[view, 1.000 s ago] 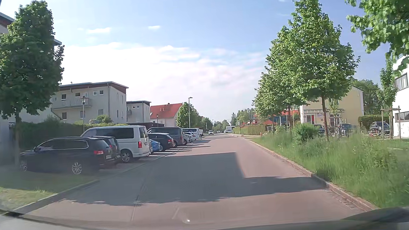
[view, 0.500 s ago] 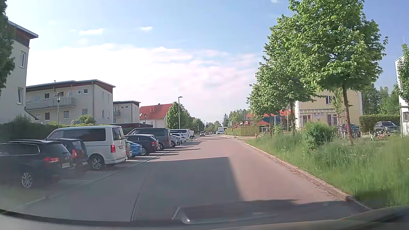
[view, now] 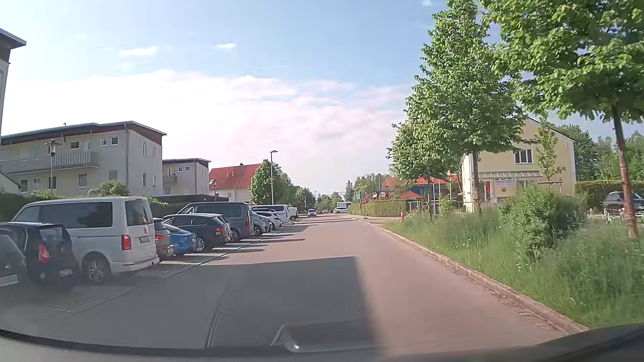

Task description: Follow the waypoints while adhering to traffic rules and regulations

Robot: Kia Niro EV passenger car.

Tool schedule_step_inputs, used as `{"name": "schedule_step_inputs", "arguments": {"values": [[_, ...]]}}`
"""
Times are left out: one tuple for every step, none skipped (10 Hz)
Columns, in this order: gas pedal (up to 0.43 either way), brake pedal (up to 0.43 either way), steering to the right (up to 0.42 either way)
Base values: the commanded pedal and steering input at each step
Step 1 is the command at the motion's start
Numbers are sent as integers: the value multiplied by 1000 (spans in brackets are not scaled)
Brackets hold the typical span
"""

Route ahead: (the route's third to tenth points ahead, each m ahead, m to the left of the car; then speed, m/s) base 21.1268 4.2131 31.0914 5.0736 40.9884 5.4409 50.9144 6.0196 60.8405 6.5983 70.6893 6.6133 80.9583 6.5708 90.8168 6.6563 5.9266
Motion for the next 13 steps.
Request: {"name": "schedule_step_inputs", "arguments": {"values": [[67, 0, 24], [67, 0, 24], [67, 0, 24], [67, 0, 24], [67, 0, 20], [67, 0, 13], [67, 0, 7], [67, 0, 2], [67, 0, 0], [67, 0, 0], [67, 0, -2], [67, 0, -5], [67, 0, -6]]}}
